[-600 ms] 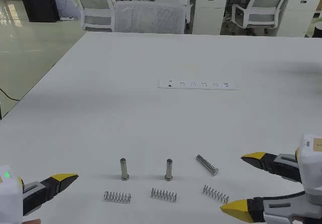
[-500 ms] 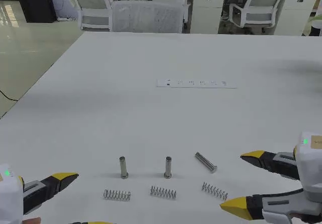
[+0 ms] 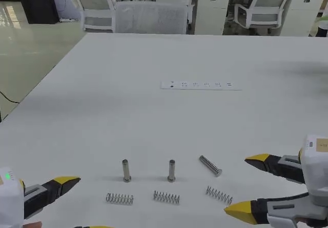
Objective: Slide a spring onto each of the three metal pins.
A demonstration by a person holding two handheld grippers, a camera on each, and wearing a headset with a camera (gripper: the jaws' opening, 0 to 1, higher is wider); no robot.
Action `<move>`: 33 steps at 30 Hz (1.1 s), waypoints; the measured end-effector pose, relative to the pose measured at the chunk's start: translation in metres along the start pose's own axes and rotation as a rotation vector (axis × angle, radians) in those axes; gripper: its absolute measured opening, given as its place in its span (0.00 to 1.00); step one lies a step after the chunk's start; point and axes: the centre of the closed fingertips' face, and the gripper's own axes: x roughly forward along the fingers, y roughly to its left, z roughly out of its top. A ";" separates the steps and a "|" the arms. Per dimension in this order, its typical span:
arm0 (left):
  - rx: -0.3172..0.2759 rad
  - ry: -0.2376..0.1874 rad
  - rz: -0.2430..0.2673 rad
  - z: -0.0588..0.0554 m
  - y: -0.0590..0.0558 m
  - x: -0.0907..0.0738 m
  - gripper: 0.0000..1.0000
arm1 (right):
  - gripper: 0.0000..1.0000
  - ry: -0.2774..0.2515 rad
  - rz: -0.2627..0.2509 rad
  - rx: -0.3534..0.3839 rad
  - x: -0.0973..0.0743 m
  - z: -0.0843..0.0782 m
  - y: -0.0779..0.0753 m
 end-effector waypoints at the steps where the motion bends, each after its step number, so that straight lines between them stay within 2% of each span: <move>1: -0.001 0.000 0.000 0.000 0.000 0.000 0.82 | 0.69 0.001 0.001 -0.001 0.000 0.000 0.000; 33: 0.002 0.008 -0.016 -0.002 -0.003 0.000 0.80 | 0.68 0.018 0.000 -0.003 -0.001 -0.002 0.003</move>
